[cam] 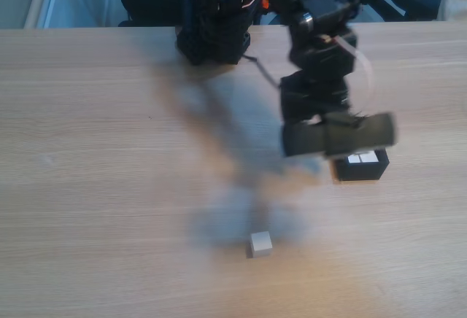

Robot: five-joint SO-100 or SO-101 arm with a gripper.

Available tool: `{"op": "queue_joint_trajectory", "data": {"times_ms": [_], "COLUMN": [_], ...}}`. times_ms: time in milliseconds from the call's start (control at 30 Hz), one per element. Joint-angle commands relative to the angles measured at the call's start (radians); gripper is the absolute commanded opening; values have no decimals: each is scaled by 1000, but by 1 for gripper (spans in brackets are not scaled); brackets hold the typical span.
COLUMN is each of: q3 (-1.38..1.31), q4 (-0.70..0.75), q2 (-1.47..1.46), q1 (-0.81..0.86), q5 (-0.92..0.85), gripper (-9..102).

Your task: Pick blocks and place them in the box.

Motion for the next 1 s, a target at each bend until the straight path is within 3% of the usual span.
{"op": "queue_joint_trajectory", "data": {"times_ms": [0, 433, 967], "q3": [32, 41, -74], "q4": [-64, -296, -411], "q2": [55, -87, -259], "q1": [92, 275, 310], "q5": [-64, -284, -304], "gripper": [20, 24, 24]}}
